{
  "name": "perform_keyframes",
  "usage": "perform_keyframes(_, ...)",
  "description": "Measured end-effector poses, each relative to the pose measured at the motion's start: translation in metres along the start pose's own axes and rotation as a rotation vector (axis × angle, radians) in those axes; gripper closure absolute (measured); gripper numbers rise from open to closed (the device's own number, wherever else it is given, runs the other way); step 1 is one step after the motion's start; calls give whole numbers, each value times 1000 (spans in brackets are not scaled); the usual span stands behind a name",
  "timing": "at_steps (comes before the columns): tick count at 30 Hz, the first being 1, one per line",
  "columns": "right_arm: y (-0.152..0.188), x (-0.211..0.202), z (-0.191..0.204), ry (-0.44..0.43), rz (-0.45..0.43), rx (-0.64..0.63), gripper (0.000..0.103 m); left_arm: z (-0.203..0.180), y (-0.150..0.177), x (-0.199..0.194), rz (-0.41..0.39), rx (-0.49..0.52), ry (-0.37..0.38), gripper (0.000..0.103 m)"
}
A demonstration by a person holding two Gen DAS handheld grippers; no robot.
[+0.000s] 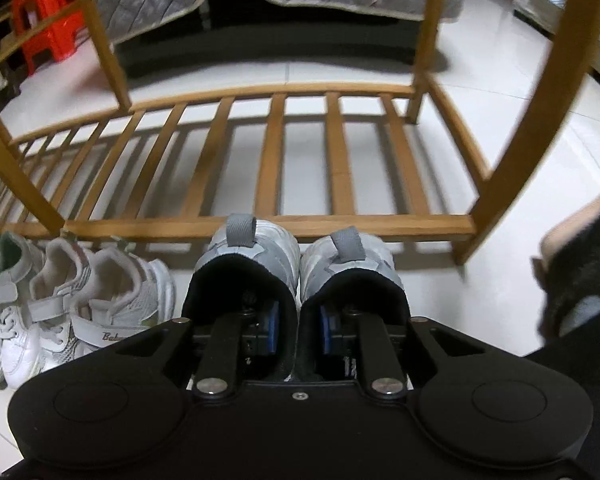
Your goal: Organize scattered shoes
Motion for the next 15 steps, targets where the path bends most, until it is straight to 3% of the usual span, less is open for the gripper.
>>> perform_keyframes(7, -15, -13, -28, 33, -46, 20, 82, -2, -13, 8, -1, 0, 0, 0)
perform_keyframes(15, -17, -22, -31, 42, -74, 22, 82, -3, -30, 18, -2, 1, 0, 0)
Point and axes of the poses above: each gripper's, at about its wrist camera, not at the fingertips, and x roughly the way its jaws point, z to its left, y to its underside, the point moved 5 cm from there along x, roughly the way its jaws point, and after that the axes turned 10 degrees about -y, right-handed, at the moved point
